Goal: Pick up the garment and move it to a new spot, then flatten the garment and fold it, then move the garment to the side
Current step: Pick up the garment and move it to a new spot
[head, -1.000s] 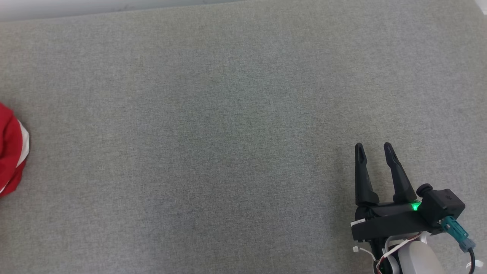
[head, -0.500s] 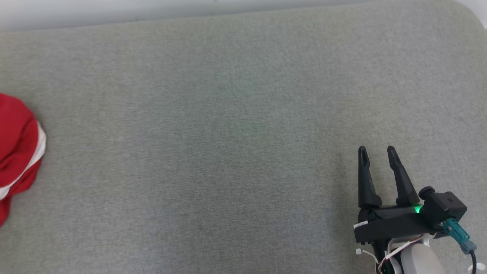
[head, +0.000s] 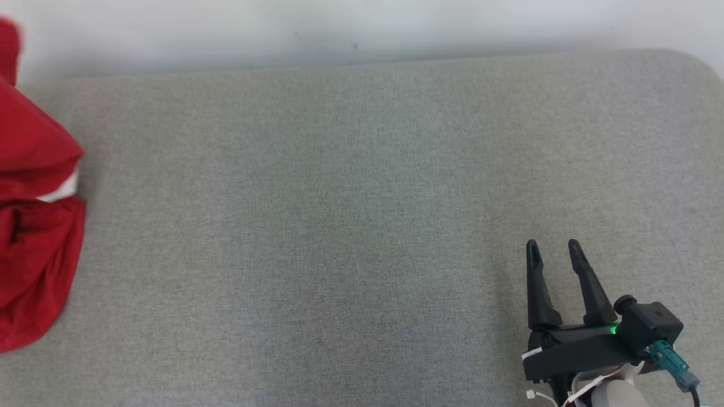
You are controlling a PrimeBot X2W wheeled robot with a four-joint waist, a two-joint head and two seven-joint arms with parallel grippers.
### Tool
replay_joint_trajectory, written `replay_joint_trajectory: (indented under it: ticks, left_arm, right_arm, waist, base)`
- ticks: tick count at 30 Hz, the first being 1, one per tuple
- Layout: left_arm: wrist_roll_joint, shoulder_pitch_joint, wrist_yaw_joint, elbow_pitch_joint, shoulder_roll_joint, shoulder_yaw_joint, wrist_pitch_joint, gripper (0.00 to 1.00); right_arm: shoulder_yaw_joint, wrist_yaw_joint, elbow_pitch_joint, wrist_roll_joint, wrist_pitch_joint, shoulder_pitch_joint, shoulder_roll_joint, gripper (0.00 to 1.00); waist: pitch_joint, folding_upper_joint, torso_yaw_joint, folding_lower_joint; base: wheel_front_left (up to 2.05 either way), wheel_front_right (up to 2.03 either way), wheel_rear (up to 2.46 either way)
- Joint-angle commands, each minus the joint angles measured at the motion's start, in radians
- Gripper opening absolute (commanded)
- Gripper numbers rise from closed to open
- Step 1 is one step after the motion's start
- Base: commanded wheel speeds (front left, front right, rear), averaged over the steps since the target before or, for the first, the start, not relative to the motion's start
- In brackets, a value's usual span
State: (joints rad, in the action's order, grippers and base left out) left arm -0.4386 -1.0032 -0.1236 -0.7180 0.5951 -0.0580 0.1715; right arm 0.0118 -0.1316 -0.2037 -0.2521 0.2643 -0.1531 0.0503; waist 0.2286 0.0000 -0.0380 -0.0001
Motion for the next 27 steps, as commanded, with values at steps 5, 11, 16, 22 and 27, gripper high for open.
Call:
replay_joint_trajectory:
  ticks: [5, 11, 16, 22, 27]
  left_arm:
    - [-0.009, -0.041, -0.005, 0.12, -0.019, -0.032, -0.015, 0.0]
    - [-0.028, -0.074, -0.007, 0.27, -0.055, -0.074, -0.051, 0.0]
    - [-0.031, -0.092, -0.003, 0.37, -0.104, -0.119, -0.095, 0.0]
    - [-0.035, -0.09, 0.007, 0.457, -0.184, -0.19, -0.135, 0.0]
    - [-0.032, -0.056, 0.014, 0.493, -0.255, -0.252, -0.145, 0.0]
  right_arm:
    - [0.001, 0.002, -0.002, -0.012, 0.002, 0.019, -0.001, 1.0]
    - [0.004, 0.002, -0.002, -0.028, 0.002, 0.025, -0.001, 1.0]
    - [0.007, 0.002, -0.004, -0.045, 0.002, 0.02, -0.001, 1.0]
    - [0.012, 0.002, -0.008, -0.069, 0.002, 0.02, -0.001, 1.0]
    - [0.013, 0.002, -0.012, -0.082, 0.002, 0.015, -0.001, 1.0]
  waist:
    - [-0.038, 0.0, -0.026, 0.0001]
    - [-0.041, 0.0, -0.081, 0.0001]
    - [-0.027, 0.0, -0.143, 0.0001]
    - [-0.012, 0.0, -0.218, 0.0001]
    - [-0.003, 0.0, -0.265, 0.0001]
  base:
    - [0.0, 0.0, 0.0]
    - [0.0, 0.0, 0.0]
    - [0.0, 0.0, 0.0]
    - [0.0, 0.0, 0.0]
    - [0.0, 0.0, 0.0]
